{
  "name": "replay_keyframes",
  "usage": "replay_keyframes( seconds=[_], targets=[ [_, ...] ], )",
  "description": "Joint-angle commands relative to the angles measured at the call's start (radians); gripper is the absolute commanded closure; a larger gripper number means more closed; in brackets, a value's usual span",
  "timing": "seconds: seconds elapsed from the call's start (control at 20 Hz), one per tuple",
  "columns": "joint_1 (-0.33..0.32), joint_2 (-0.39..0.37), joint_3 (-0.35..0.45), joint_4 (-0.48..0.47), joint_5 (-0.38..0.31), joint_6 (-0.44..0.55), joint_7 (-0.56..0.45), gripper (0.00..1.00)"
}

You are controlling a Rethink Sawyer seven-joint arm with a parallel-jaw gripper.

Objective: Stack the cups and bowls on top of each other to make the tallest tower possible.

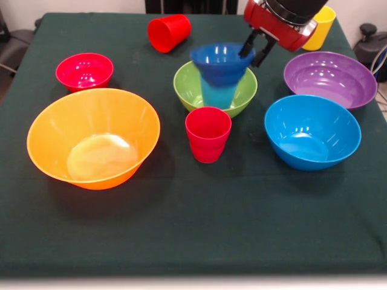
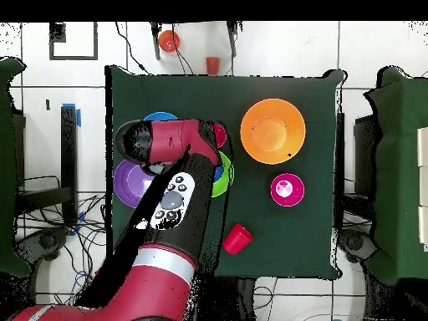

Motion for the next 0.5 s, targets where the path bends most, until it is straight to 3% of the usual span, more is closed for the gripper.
replay_keyframes(
  seconds=[0.05, 0.5],
  targets=[
    [-0.018, 0.054, 0.098, -0.009, 0.011, 0.050, 0.087, 0.00],
    [-0.009, 0.054, 0.090, -0.007, 0.013, 0.043, 0.108, 0.00]
  ],
)
